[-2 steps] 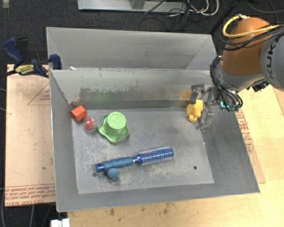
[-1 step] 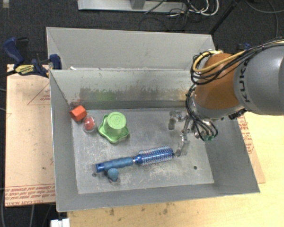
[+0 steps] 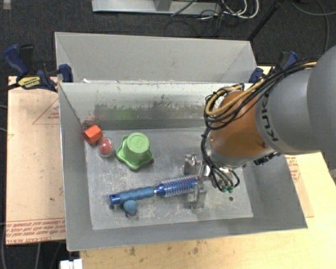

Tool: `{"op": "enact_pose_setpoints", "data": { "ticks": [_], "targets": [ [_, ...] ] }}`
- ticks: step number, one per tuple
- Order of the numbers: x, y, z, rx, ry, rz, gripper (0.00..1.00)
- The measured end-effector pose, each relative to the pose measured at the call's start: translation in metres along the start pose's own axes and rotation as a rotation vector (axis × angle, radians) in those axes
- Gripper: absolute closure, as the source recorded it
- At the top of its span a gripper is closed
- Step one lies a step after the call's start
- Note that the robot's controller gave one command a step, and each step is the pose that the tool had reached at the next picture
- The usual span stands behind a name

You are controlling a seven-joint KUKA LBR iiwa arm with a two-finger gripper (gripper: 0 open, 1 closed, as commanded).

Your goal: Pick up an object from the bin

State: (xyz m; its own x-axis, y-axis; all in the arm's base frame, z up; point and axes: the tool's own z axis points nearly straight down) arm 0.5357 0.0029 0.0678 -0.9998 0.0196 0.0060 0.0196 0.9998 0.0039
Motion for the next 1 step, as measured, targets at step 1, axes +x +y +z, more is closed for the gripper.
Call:
{"op": "enact_pose_setpoints", "data": {
  "ticks": [1],
  "targets": [
    [0.0106,0.0413,-0.0015,0.001,-0.005,-0.013,0.0]
  ]
}}
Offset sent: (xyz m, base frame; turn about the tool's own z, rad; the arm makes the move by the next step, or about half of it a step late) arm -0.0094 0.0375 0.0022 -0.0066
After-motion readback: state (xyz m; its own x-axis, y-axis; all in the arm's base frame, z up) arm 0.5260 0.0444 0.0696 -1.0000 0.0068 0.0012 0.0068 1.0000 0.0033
